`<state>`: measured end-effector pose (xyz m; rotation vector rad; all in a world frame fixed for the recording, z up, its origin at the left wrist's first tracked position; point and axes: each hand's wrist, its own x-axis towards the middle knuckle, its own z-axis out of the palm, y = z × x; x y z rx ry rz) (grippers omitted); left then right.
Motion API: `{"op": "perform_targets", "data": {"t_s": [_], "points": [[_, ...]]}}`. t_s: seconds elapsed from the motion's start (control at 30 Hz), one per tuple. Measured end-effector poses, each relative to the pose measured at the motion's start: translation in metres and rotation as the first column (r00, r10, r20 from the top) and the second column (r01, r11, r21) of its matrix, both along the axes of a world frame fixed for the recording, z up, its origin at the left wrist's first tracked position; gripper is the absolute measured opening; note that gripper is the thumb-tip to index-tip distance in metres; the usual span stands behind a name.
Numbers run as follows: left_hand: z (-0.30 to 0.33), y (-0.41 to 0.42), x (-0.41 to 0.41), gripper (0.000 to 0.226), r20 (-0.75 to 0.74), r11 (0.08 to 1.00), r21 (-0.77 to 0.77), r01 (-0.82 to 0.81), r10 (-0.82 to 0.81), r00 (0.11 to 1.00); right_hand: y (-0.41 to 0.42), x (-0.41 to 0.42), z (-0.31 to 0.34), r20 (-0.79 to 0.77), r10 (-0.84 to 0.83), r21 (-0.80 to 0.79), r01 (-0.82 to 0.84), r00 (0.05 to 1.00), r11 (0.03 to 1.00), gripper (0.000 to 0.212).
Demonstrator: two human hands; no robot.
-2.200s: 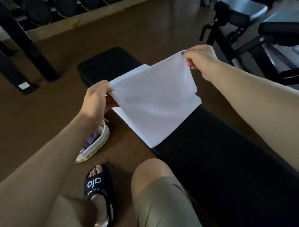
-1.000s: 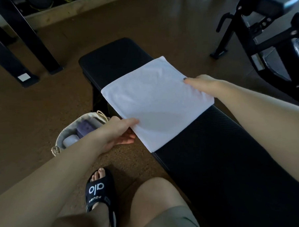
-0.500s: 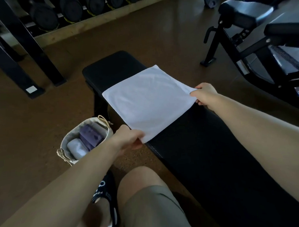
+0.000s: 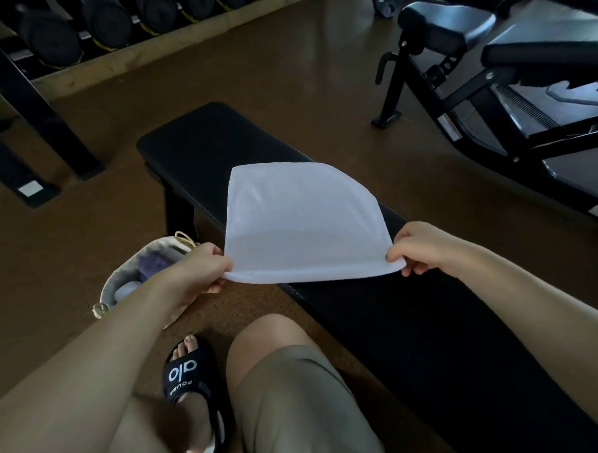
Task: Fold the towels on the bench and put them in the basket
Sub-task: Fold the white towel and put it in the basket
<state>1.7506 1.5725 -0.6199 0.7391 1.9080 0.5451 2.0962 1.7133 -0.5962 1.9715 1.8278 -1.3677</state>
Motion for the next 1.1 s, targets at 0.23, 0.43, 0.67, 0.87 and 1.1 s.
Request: {"op": "perform_targets", "data": {"t_s": [0.23,0.43,0.67,0.87,1.1], "points": [[0.002,0.010,-0.012,0.009,-0.328,0.985,0.137,0.101,-0.052,0.943,-0.046,-0.001,-0.001,0.005,0.069,-0.028,-0.069,0.998,0.997,0.026],[0.003,0.016,-0.006,0.006,-0.194,0.997,0.064,0.036,-0.023,0.981,-0.066,-0.003,0.003,-0.044,0.174,-0.171,-0.179,0.984,0.969,0.024],[-0.006,0.035,-0.005,0.028,-0.152,0.987,0.158,-0.036,0.060,0.987,-0.008,-0.012,0.005,0.089,0.028,0.282,-0.052,0.996,0.958,0.035],[-0.009,0.046,0.001,0.020,-0.414,0.978,0.172,0.117,-0.036,0.909,0.048,-0.033,-0.013,-0.020,-0.233,0.376,0.223,0.972,0.899,0.068],[-0.002,0.063,-0.011,0.017,-0.527,0.947,0.269,0.175,-0.008,0.850,0.072,-0.030,-0.022,-0.299,-0.387,0.195,0.453,0.872,0.870,0.057]]}}
